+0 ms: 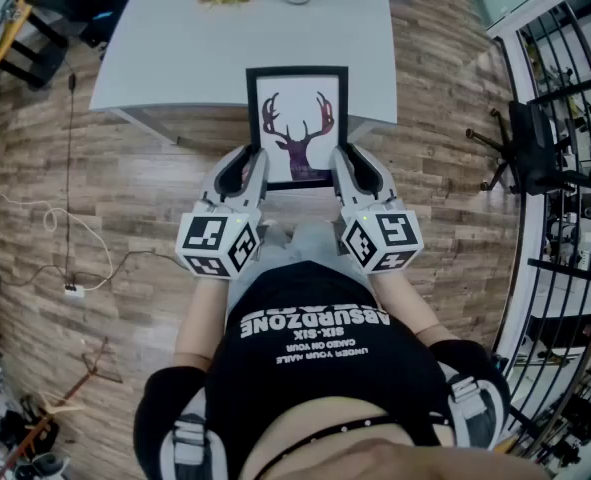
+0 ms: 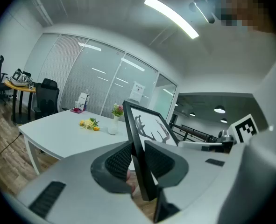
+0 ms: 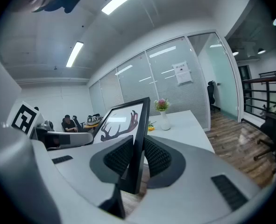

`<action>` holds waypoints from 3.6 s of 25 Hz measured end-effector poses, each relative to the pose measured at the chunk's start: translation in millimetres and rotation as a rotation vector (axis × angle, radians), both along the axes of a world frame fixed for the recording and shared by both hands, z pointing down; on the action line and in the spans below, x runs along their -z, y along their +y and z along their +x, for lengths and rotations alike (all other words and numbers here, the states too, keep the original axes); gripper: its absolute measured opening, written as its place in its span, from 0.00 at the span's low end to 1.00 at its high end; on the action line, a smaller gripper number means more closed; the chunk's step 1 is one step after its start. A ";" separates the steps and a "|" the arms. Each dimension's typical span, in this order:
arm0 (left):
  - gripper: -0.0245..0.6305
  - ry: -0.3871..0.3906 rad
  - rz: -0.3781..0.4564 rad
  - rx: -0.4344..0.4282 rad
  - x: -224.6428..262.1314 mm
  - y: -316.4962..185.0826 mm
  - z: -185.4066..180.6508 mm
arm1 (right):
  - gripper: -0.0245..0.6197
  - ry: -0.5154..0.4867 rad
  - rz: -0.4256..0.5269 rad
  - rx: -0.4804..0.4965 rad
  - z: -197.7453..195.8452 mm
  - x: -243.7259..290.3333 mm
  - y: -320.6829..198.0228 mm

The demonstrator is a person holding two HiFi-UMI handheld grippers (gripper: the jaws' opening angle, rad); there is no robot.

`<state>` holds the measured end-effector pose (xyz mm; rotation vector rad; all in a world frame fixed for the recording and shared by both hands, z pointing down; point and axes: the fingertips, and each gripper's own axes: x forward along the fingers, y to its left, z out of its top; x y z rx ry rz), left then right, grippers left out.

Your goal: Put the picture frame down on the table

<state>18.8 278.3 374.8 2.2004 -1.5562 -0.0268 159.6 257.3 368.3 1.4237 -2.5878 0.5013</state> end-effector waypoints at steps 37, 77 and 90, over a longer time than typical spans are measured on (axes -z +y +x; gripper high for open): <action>0.19 -0.026 -0.016 0.012 -2.4 -175.8 -56.1 | 0.17 -0.033 -0.046 -0.017 -55.8 -13.3 -181.5; 0.19 0.000 -0.151 0.042 -61.5 -340.4 -82.1 | 0.17 0.018 -0.174 0.036 -84.7 -69.0 -355.3; 0.19 -0.009 -0.199 0.051 -78.8 -354.0 -90.7 | 0.17 0.035 -0.206 0.058 -94.4 -85.1 -369.8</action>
